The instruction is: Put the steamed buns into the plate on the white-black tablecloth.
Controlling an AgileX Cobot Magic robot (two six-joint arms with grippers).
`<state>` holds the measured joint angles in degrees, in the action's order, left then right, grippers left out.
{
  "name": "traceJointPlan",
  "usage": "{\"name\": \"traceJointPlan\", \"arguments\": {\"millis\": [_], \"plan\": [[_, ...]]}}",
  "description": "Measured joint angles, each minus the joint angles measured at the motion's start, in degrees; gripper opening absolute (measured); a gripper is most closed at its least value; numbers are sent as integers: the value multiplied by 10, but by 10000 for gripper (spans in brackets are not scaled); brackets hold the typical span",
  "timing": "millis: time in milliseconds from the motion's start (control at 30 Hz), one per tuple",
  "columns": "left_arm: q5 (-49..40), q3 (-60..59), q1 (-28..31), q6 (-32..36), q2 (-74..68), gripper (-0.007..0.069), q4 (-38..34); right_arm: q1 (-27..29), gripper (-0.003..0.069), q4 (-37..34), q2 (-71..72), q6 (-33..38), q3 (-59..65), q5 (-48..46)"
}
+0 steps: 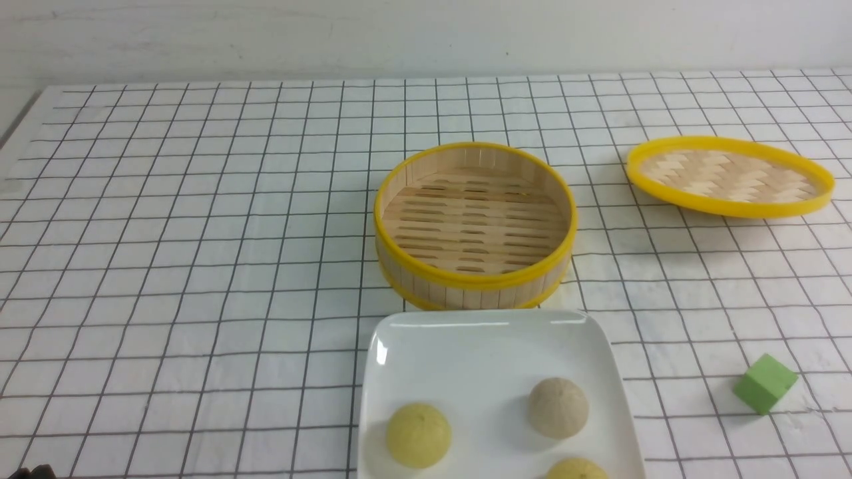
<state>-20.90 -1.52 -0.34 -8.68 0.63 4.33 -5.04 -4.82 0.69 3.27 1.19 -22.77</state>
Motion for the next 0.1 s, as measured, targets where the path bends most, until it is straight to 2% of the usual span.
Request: {"name": "traceJointPlan", "arguments": {"millis": [100], "plan": [[0,0,0,0,0,127,0,0,153,0,0,0,0,0]]}}
